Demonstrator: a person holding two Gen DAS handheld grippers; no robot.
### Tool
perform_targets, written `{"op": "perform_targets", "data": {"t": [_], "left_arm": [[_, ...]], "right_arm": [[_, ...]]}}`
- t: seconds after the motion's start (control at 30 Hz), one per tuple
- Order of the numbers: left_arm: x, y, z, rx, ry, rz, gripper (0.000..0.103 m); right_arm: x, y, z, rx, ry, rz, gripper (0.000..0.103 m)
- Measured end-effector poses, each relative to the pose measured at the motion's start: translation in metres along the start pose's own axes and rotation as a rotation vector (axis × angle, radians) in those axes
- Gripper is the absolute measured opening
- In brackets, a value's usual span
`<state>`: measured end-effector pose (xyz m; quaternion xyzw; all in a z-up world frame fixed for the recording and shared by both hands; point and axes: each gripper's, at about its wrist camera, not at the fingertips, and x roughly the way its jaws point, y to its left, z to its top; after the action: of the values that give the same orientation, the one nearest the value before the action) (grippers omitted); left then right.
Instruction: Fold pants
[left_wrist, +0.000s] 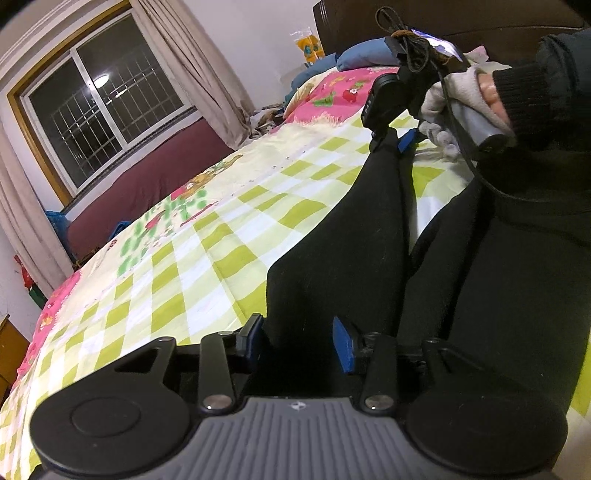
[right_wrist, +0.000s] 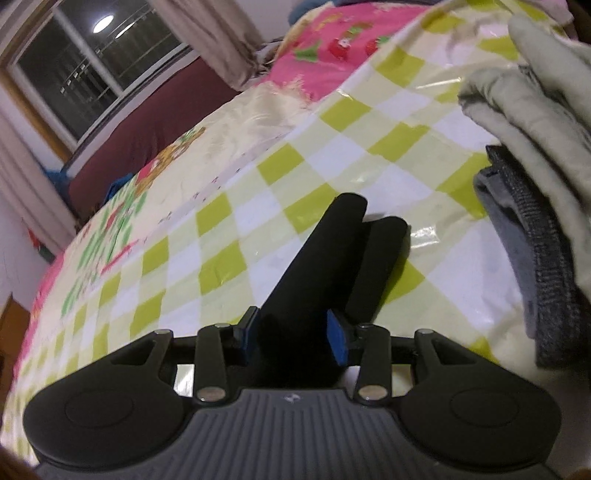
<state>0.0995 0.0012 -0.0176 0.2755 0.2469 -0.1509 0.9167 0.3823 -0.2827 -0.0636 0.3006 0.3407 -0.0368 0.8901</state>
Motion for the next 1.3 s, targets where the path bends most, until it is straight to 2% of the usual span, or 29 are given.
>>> {"op": "perform_targets", "data": {"t": [0.03,0.07,0.1,0.13,0.3,0.5,0.63,0.77,0.83,0.9,0.97,1.03,1.13,1.23,1.3], "left_arm": [[0.000,0.000,0.000,-0.001,0.001,-0.001,0.056],[0.001,0.000,0.000,-0.001,0.002,-0.001,0.056],[0.001,-0.001,0.000,0.000,0.005,0.000,0.056],[0.001,-0.001,0.001,0.002,0.007,0.000,0.056],[-0.005,0.000,0.004,0.015,0.006,0.003,0.056],[-0.028,-0.004,0.018,0.043,-0.054,0.007,0.056],[-0.050,-0.013,0.028,0.072,-0.105,-0.008,0.056],[-0.071,-0.025,0.027,0.100,-0.137,-0.053,0.058],[-0.072,-0.034,0.023,0.115,-0.115,-0.079,0.060],[-0.071,-0.045,0.017,0.144,-0.079,-0.101,0.060],[-0.070,-0.055,0.013,0.177,-0.056,-0.116,0.060],[-0.070,-0.063,0.009,0.204,-0.037,-0.124,0.060],[-0.066,-0.073,0.008,0.233,-0.025,-0.123,0.061],[-0.063,-0.079,0.012,0.235,-0.031,-0.118,0.061],[-0.063,-0.080,0.018,0.227,-0.047,-0.124,0.061]], "right_arm": [[0.003,0.000,0.001,-0.007,0.003,0.006,0.041],[0.007,-0.001,0.003,-0.007,0.012,0.011,0.033],[0.010,-0.002,0.005,0.003,0.024,0.015,0.015],[0.012,-0.004,0.006,0.024,0.042,0.027,0.010],[-0.026,-0.004,0.017,0.078,0.000,0.164,0.008],[-0.128,-0.004,0.039,0.055,-0.103,0.300,0.007],[-0.201,-0.010,0.040,0.023,-0.165,0.333,0.007],[-0.261,-0.045,0.010,0.052,-0.198,0.309,0.006],[-0.262,-0.071,-0.012,0.037,-0.164,0.185,0.006],[-0.244,-0.106,-0.030,0.116,-0.092,0.077,0.006],[-0.229,-0.137,-0.047,0.239,-0.047,0.067,0.006],[-0.221,-0.149,-0.058,0.290,-0.041,0.070,0.006],[-0.214,-0.145,-0.058,0.279,-0.044,0.088,0.012],[-0.203,-0.141,-0.047,0.264,-0.017,0.151,0.017],[-0.198,-0.134,-0.037,0.236,-0.027,0.137,0.020]]}}
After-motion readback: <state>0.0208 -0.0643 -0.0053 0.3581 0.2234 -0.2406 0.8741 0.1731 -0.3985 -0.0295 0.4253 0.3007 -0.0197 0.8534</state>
